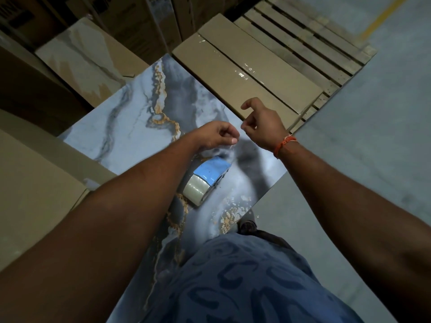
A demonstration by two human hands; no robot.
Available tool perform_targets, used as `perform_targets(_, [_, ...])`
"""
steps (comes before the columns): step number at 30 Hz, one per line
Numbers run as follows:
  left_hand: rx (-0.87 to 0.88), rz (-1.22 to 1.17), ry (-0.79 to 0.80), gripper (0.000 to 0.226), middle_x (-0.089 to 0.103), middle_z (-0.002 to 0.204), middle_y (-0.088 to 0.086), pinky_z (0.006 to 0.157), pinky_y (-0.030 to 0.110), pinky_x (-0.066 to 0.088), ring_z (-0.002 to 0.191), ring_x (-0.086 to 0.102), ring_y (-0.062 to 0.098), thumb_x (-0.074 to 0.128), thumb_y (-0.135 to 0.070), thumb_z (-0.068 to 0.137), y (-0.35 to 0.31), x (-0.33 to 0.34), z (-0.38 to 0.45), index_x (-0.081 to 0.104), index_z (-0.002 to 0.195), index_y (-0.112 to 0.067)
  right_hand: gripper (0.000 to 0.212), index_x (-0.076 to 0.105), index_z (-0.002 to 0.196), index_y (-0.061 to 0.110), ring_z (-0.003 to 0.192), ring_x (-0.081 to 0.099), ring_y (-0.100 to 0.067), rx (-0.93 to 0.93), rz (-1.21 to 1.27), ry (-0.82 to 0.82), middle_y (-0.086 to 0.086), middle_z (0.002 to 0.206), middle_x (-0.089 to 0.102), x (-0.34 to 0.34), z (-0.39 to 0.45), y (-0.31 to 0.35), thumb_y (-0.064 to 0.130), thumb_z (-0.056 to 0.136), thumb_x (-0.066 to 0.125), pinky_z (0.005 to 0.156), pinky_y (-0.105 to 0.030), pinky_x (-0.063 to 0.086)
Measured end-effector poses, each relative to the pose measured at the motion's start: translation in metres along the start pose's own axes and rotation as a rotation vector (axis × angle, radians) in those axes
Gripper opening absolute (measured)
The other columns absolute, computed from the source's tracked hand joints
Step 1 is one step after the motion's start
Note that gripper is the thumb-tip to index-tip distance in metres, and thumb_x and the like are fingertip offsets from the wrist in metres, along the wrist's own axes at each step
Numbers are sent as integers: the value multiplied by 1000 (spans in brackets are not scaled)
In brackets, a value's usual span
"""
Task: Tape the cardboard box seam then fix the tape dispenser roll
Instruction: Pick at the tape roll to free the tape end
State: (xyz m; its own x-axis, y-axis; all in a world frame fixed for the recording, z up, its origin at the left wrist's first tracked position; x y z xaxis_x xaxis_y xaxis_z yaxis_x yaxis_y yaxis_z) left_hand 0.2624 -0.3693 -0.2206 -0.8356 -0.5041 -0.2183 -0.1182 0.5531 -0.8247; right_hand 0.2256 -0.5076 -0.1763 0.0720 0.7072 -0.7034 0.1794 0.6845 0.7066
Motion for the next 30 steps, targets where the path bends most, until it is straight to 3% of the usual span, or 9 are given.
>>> perform_targets(5, [25,-63,-76,28,67,107,20,74,17,56,96,64,23,62,-3,100,9,-3,0,64,123,13,48,46,131,16,80,67,-20,7,-7,-24,-3,93,76,5,-2,-2,6,86,58,81,-35,56])
perform_targets(10, [58,-84,-143,27,72,103,19,65,8,50,81,66,10,64,-10,100,9,-4,0,69,118,10,65,44,138,11,117,60,-30,77,58,-141,-15,137,51,11,-19,-10,10,80,74,101,-39,52])
perform_targets(13, [52,-107,-161,29,73,109,23,64,7,50,85,69,14,64,-13,101,12,-5,-2,69,118,10,60,46,132,14,107,66,-28,323,306,-302,-12,126,58,16,-39,-32,15,80,76,87,-38,58])
perform_targets(16, [52,-134,-160,29,72,107,20,67,11,53,89,68,18,63,-14,101,13,-5,-3,70,117,10,53,46,126,18,94,72,-29,511,558,-282,-8,107,67,41,-58,-49,16,82,75,86,-50,61])
perform_targets(19, [42,-133,-162,26,73,104,15,74,15,56,85,70,15,63,-14,101,14,-7,-4,71,114,7,38,50,114,19,80,70,-19,498,672,-353,-1,82,72,48,-67,-49,10,84,71,85,-44,60])
perform_targets(22, [36,-134,-168,26,75,100,11,81,23,58,84,70,15,64,-15,101,14,-8,-4,73,114,6,30,51,106,17,76,68,-19,450,688,-384,1,73,69,46,-67,-44,3,86,68,86,-40,56])
perform_targets(26, [41,-113,-236,23,77,106,18,95,35,57,92,69,21,70,-15,96,14,-12,-4,76,113,0,23,54,98,15,62,53,-12,409,682,-393,5,64,59,43,-68,-39,2,86,67,68,-33,48])
perform_targets(28, [46,-135,-281,23,75,103,18,90,32,58,88,69,21,72,-9,94,14,-15,-5,75,115,1,19,59,96,15,64,51,-15,390,672,-395,0,66,56,43,-69,-37,1,86,66,67,-32,47])
perform_targets(30, [40,-176,-298,26,73,98,18,75,21,58,81,70,19,73,-3,92,14,-16,-5,73,117,2,17,65,98,13,63,49,-15,381,665,-390,-2,66,53,43,-70,-37,0,87,64,65,-30,45])
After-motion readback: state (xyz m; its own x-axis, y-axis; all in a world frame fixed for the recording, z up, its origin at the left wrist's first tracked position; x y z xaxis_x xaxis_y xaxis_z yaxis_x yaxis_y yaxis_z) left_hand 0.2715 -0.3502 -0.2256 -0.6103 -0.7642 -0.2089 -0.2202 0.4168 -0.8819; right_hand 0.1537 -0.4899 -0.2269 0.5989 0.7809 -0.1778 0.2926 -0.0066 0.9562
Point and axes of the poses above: each hand's wrist, its own z-axis towards the middle knuckle, its own x-axis out of the palm, y = z × x, the point moved 8 cm from there along z, towards the middle knuckle
